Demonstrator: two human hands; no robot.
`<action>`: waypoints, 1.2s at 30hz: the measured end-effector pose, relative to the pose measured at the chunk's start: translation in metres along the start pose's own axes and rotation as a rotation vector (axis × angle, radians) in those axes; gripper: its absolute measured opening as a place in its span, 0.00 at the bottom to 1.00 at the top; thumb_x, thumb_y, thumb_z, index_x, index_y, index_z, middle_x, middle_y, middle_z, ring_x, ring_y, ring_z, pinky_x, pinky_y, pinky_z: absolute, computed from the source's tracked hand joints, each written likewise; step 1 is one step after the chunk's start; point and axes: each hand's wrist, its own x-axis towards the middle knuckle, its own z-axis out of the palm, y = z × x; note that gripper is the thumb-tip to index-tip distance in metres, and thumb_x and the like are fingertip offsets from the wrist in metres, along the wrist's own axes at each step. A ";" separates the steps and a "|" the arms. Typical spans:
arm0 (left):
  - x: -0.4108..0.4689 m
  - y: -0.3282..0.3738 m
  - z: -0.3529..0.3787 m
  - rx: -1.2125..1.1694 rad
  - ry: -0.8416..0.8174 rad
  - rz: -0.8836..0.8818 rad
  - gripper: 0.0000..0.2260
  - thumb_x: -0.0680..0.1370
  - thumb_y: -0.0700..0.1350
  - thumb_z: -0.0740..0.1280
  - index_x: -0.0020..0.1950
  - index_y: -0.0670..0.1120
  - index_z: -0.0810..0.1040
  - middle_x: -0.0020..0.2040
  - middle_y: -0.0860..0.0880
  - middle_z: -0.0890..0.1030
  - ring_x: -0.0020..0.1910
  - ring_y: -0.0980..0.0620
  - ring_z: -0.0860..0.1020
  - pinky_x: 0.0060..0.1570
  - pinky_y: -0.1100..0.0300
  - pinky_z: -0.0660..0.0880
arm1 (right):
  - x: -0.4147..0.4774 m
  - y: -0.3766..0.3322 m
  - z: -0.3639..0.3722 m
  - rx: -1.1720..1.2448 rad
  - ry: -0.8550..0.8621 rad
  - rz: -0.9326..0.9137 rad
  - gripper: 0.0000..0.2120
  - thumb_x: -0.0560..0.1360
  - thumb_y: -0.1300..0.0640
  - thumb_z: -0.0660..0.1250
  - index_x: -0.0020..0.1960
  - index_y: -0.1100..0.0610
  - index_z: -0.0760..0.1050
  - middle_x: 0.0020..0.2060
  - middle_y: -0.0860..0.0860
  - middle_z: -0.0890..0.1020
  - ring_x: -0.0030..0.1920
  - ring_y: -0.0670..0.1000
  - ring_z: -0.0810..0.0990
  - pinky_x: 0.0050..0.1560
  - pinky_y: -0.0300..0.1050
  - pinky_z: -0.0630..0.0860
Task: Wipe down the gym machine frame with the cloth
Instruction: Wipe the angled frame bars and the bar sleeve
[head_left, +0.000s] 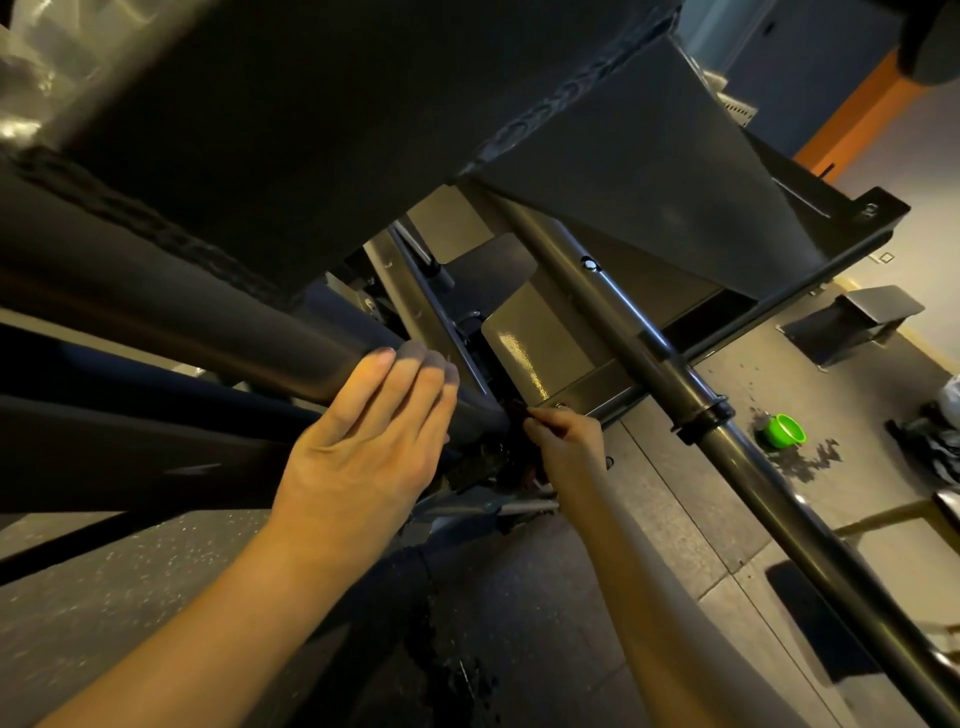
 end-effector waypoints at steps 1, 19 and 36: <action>0.000 0.001 0.003 0.014 -0.042 -0.002 0.22 0.81 0.49 0.68 0.73 0.40 0.73 0.66 0.43 0.77 0.71 0.42 0.70 0.79 0.49 0.44 | -0.005 0.002 -0.001 0.060 -0.018 -0.034 0.10 0.82 0.60 0.66 0.60 0.52 0.81 0.57 0.50 0.79 0.58 0.48 0.79 0.59 0.48 0.79; -0.001 -0.005 -0.040 -0.115 -0.340 0.133 0.32 0.78 0.50 0.71 0.78 0.40 0.67 0.79 0.38 0.66 0.81 0.38 0.57 0.81 0.43 0.40 | -0.103 -0.013 -0.023 0.308 0.209 0.244 0.10 0.82 0.62 0.65 0.50 0.47 0.77 0.50 0.47 0.79 0.53 0.45 0.78 0.59 0.49 0.77; -0.009 -0.092 -0.171 -0.470 -0.152 0.060 0.14 0.75 0.46 0.74 0.60 0.46 0.84 0.61 0.46 0.82 0.62 0.45 0.78 0.63 0.49 0.75 | -0.225 -0.165 -0.024 0.676 0.150 0.236 0.08 0.84 0.60 0.61 0.58 0.57 0.78 0.54 0.55 0.79 0.53 0.54 0.78 0.46 0.48 0.73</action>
